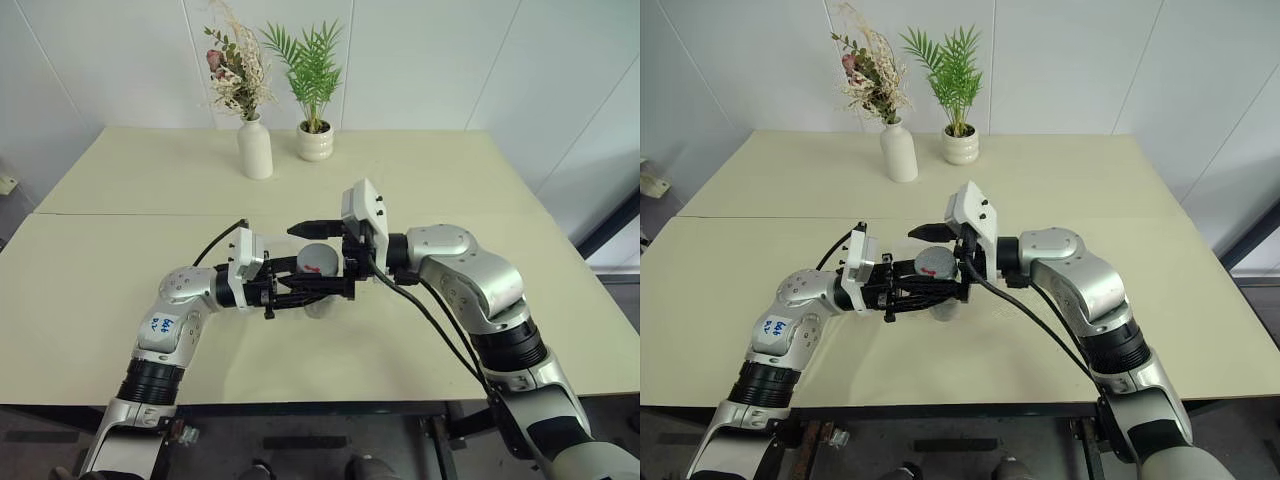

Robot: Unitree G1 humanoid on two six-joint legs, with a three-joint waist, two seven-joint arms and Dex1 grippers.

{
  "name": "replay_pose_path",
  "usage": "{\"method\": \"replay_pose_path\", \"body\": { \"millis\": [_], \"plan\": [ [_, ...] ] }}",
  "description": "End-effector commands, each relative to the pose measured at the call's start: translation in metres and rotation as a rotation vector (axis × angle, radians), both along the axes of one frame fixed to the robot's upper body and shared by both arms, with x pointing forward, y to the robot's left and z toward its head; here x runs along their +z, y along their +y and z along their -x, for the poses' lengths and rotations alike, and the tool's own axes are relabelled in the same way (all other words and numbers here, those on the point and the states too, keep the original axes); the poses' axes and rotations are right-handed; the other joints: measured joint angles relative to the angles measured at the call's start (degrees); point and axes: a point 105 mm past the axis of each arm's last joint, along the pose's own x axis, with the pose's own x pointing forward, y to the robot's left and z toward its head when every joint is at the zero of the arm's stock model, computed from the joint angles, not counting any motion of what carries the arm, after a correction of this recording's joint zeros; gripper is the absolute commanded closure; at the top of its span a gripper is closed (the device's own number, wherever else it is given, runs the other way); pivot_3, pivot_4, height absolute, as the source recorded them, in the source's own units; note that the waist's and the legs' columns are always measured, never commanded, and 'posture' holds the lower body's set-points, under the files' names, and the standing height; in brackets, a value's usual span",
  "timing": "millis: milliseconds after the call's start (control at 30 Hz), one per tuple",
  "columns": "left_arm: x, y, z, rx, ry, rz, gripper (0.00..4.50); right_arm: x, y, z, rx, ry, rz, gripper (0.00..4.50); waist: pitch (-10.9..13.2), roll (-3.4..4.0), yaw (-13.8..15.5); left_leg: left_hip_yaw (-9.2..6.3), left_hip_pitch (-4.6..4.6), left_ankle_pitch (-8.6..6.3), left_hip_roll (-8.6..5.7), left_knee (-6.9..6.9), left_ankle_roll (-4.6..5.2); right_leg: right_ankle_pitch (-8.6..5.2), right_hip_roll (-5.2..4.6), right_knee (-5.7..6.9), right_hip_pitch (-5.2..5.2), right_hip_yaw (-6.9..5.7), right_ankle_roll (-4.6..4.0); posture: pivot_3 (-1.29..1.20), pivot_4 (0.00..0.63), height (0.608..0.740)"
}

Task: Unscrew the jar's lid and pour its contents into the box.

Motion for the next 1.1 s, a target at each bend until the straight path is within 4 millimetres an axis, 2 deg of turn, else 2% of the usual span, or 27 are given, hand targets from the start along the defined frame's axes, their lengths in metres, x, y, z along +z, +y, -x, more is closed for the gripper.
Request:
{"method": "replay_pose_path", "body": {
  "millis": [33, 467, 633, 900, 1100],
  "plan": [
    [0.016, -0.005, 0.004, -0.027, -0.072, 0.016, 2.37, 0.012, 0.0, 0.002, 0.01, -0.06, -0.023, 0.0, 0.0, 0.0, 0.0, 0.0, 0.0, 0.0, 0.0, 0.01, 0.0, 0.0, 0.0, 0.0, 0.0, 0.0, 0.0, 0.0, 0.15, 0.74],
    [0.014, 0.005, 0.004, 0.012, -0.07, 0.008, 2.37, 0.026, -0.022, -0.002, -0.055, -0.082, -0.051, 0.0, 0.0, 0.0, 0.0, 0.0, 0.0, 0.0, 0.0, 0.01, 0.0, 0.0, 0.0, 0.01, 0.0, 0.0, 0.0, 0.0, 0.15, 0.74],
    [0.014, 0.008, 0.002, 0.028, -0.073, 0.008, 2.37, 0.025, -0.028, -0.003, -0.071, -0.082, -0.047, 0.0, 0.0, 0.0, 0.0, 0.0, 0.0, 0.0, 0.0, 0.01, 0.0, 0.0, 0.0, 0.01, 0.0, 0.0, 0.0, 0.0, 0.15, 0.74],
    [0.013, 0.015, 0.001, 0.054, -0.075, 0.001, 2.37, 0.024, -0.048, -0.003, -0.122, -0.083, -0.016, 0.0, 0.0, 0.0, 0.0, 0.0, -0.01, -0.01, 0.0, 0.01, 0.01, 0.0, 0.0, 0.0, 0.0, 0.0, 0.0, 0.0, 0.15, 0.74],
    [0.011, 0.018, -0.001, 0.065, -0.066, 0.001, 2.37, 0.024, -0.051, 0.013, -0.077, -0.056, -0.013, 0.0, 0.0, 0.0, 0.1, 0.01, -0.01, -0.01, 0.0, 0.01, 0.01, 0.0, 0.0, -0.01, 0.0, 0.01, 0.0, 0.0, 0.15, 0.74]
  ]
}}
